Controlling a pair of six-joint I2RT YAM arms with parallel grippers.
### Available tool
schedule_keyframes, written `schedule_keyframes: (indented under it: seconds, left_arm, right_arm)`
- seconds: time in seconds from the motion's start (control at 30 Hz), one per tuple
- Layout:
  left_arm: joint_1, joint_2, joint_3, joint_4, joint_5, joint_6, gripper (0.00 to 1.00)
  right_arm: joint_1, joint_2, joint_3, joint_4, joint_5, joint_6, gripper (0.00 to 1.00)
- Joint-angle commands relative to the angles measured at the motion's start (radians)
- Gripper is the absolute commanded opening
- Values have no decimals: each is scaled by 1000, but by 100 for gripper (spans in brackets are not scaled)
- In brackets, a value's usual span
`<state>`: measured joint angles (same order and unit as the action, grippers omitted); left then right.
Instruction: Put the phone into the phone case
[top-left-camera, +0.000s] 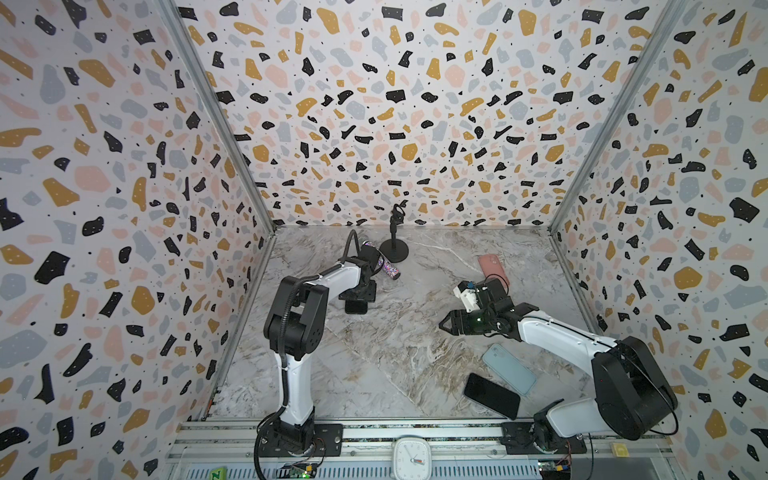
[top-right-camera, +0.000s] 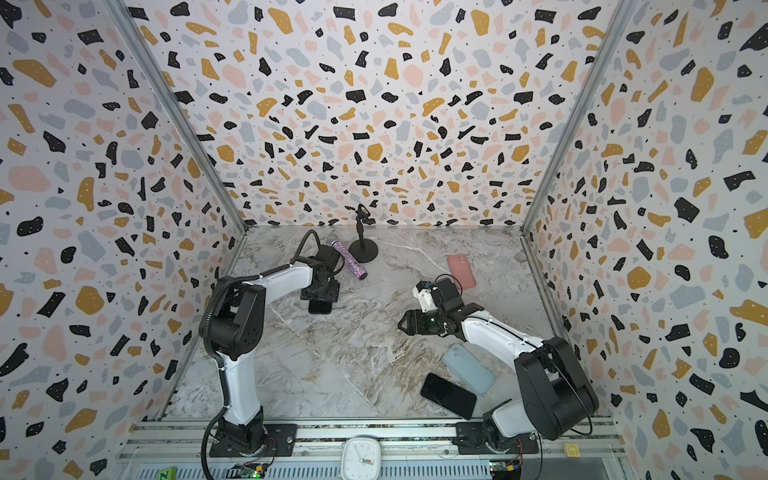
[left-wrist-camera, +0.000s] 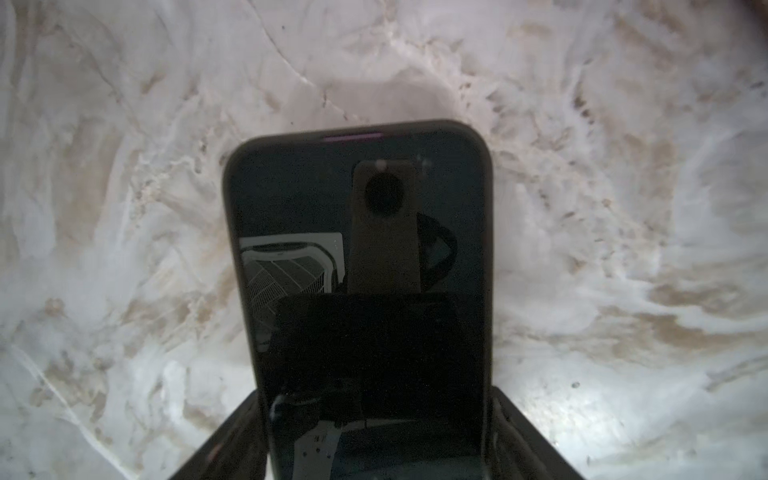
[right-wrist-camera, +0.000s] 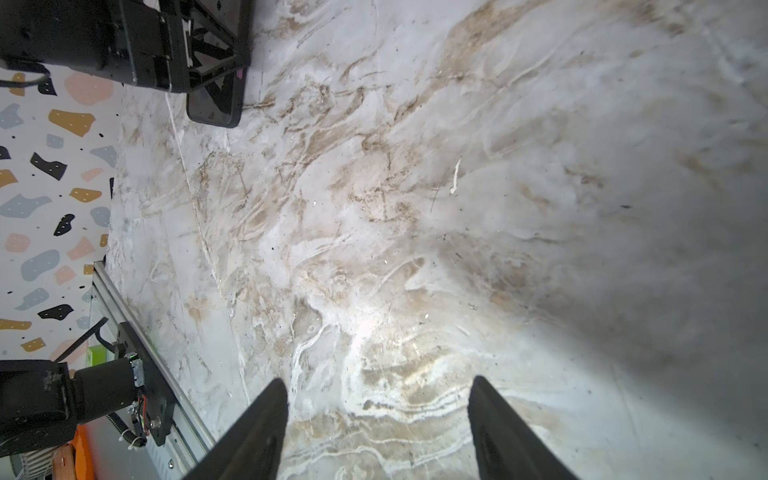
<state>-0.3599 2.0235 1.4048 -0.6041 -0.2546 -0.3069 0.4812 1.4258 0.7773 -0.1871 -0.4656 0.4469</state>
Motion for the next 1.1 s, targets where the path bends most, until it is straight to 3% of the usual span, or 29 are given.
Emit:
schedule_keyframes:
  seconds: [0.0,0.4,0.57,0.83,1.07]
  left_arm:
    - [5,22,-12,4,-28,3,79]
    - [4,-2,-11,-25,-40,-2,87]
    - [-9,-92,-27,-50,51,-42,88]
    - [-151,-220,-56,-28,195,-63,88]
    - [-261,-202,-42,40,369,-64,88]
  right_arm:
    - [-16,-27,33,-34,-21,-23,71]
    - [-64,-48,83,-118,-8,-29,76]
    - [-75,-53,113,-148,106,-41,76]
    - [-172,3,189,-189,277,-80,73]
    - [-302,250,381,-90,427,-109,64]
